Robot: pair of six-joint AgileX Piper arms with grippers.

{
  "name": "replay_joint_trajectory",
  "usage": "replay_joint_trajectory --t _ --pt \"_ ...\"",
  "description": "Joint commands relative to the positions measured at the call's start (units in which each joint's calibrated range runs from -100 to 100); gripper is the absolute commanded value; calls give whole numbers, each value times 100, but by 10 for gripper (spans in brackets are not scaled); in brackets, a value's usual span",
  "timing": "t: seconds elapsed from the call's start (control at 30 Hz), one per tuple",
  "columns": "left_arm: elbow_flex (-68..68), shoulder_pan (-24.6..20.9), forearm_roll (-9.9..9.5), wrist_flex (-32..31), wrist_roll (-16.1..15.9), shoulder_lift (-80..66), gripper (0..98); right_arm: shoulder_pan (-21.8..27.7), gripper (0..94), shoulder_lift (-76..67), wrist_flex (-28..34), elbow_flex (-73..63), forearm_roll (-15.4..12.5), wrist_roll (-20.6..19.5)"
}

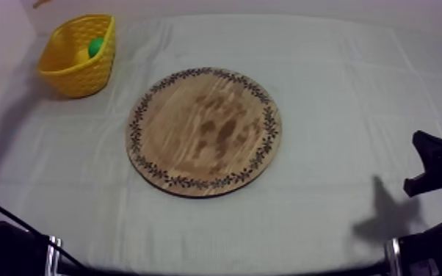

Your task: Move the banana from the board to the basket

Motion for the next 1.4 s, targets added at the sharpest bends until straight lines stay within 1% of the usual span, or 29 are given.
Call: replay_joint_trajectory --t 0.0,0.23,0.47,0.83,1.37 --pt "-106 -108 -15 -118 0 153 173 0 3 0 -5 -3 0 1" --pt "-133 -347 -121 -576 -2 721 165 0 3 0 -5 -3 0 1" --pt "111 -458 -147 -857 8 1254 163 0 3 0 -5 -3 0 1" --pt "108 -427 -58 -1040 56 1909 163 0 3 0 -5 -3 0 1" --pt "125 -348 -53 -1184 152 2641 159 0 3 0 -5 -3 0 1"
